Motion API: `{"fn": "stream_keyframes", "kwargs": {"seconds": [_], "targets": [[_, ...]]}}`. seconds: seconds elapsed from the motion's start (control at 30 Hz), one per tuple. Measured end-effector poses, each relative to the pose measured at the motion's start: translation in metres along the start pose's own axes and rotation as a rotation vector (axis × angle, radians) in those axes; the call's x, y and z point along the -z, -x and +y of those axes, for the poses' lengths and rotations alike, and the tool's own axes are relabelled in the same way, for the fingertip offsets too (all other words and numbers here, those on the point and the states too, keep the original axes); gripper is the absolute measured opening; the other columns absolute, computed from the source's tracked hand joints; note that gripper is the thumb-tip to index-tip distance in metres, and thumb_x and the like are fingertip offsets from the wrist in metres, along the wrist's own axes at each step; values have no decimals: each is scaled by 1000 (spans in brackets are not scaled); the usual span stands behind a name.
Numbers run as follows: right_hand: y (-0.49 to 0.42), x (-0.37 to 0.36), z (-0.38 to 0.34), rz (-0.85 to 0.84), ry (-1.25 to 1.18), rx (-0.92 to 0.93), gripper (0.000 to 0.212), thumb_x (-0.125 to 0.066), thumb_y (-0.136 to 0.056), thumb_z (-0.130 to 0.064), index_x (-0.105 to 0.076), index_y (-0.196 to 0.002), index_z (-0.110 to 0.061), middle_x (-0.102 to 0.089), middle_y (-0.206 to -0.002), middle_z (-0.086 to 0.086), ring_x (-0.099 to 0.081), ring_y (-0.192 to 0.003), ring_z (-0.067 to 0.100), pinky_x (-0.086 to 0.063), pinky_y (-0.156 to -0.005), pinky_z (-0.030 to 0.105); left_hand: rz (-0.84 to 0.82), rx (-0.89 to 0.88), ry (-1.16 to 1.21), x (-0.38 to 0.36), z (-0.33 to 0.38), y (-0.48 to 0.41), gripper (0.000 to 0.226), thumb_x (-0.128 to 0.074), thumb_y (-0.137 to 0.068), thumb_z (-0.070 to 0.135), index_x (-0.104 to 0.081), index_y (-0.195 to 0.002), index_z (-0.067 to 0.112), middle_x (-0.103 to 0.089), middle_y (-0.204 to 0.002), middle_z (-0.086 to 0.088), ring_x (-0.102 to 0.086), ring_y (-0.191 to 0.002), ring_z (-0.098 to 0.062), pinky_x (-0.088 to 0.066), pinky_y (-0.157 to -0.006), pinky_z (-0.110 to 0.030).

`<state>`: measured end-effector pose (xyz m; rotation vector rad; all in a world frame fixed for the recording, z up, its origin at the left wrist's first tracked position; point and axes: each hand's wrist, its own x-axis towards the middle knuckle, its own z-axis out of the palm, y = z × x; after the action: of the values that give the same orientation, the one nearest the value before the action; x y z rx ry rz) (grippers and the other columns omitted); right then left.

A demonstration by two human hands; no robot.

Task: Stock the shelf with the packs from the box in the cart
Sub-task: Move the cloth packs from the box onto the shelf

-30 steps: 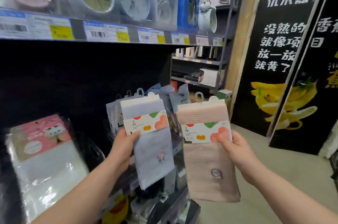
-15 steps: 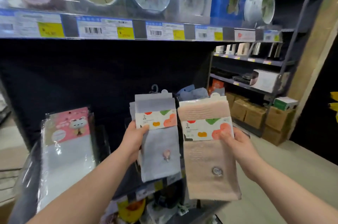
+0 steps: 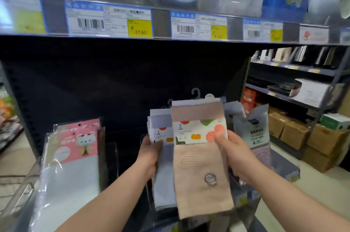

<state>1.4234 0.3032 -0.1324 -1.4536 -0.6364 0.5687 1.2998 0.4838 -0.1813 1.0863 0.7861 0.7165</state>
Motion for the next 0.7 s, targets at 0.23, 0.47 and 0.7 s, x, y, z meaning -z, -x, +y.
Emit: {"fn": "stream_keyframes", "kwargs": {"seconds": [0.23,0.47,0.7], "targets": [[-45,-29,16,-240,-241,-136,37,-67,-84,-18,-60,-119,-10,-73,-107,9,-70,-100,26,-53,-87,41,53,16,-194,1,4,-1,22,-64,-87,16,-59,-107,23,-74,-96,-7,-71,-88,-28,-59,-79,-46],[-67,-48,36,-374,-149,-68,27,-59,-92,-21,-63,-119,-22,-72,-112,2,-68,-105,21,-52,-93,41,176,-4,-157,8,15,11,20,-49,-96,16,-63,-109,11,-73,-100,-13,-69,-93,-32,-56,-86,-46],[-63,-55,49,-245,92,43,15,-66,-87,-15,-64,-83,-29,-69,-86,-12,-66,-85,10,-54,-72,20,289,-187,-420,-3,5,23,28,-68,-85,12,-56,-110,17,-69,-105,-2,-65,-91,-14,-53,-69,-22]]}}
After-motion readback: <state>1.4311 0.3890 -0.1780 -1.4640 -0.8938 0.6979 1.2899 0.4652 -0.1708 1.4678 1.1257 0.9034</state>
